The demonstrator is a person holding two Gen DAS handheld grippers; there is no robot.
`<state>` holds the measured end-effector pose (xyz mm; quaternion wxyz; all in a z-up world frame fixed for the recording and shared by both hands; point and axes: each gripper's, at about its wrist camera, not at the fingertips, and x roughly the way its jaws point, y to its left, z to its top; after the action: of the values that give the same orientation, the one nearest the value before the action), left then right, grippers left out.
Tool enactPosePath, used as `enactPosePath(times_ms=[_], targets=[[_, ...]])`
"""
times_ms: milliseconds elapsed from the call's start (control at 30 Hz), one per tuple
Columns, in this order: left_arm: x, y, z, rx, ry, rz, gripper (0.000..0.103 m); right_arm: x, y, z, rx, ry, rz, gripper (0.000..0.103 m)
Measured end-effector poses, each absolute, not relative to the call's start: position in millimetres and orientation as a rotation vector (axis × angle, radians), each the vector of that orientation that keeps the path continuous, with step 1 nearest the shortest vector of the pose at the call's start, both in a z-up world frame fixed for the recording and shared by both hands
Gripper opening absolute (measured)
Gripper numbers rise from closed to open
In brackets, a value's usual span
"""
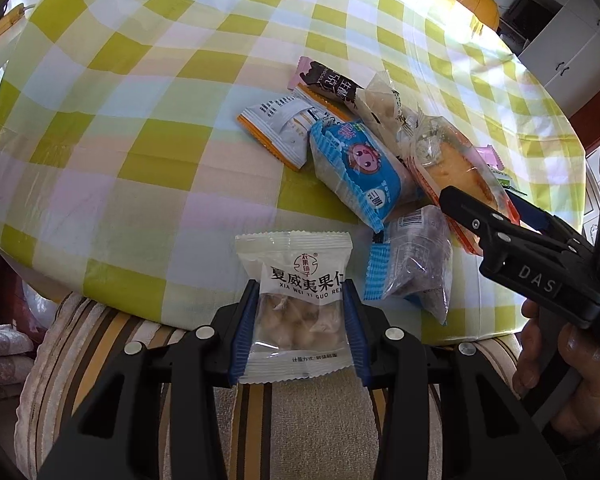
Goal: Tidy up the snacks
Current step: 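Grasp the white nut pack with the left tool while the right grasps the orange-labelled bread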
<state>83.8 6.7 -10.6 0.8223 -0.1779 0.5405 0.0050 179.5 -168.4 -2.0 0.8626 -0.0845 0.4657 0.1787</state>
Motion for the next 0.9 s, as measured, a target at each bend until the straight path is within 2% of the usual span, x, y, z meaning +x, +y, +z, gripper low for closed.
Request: enactPosePath(times_ms=[100,133,200,233,267,367,567,900], targets=[[84.5,7.2,-11.8,-0.392,1.149,0.005,0.04,187.7,-168.0,-8.6,-0.131,1.009,0.406,0.096],[84.6,7.1,-12.1,-0.395,1.149,0.003,0.04,190.0,-167.7,-12.2,-0.109,1.026,0.426,0.09],[83.7,8.2,-12.5,-0.401,1.148,-0.001,0.04,195.5,-171.2,-19.8,-0.056,1.06,0.438,0.088],[84.3,7.8,-12.6,-0.403,1.146,-0.002,0.04,196.8,-173.8,-20.8,-0.04,1.06,0.434,0.083],[84.3,7.8,-12.3,-0.404,1.144,-0.003,0.04,196.6,-176.1,-19.2,-0.031,1.056,0.428,0.073],[83.4,7.9,-10.5,-0.406,1.132,0.0,0.04,193.7,-181.2,-15.3,-0.016,1.047,0.425,0.062],[79.3,8.7,-4.4,-0.405,1.1,0.018,0.04,183.5,-183.0,-6.7,-0.026,1.017,0.429,0.053],[75.1,6.3,6.9,-0.372,1.056,0.038,0.04,162.6,-201.7,11.1,0.007,0.981,0.425,0.05]])
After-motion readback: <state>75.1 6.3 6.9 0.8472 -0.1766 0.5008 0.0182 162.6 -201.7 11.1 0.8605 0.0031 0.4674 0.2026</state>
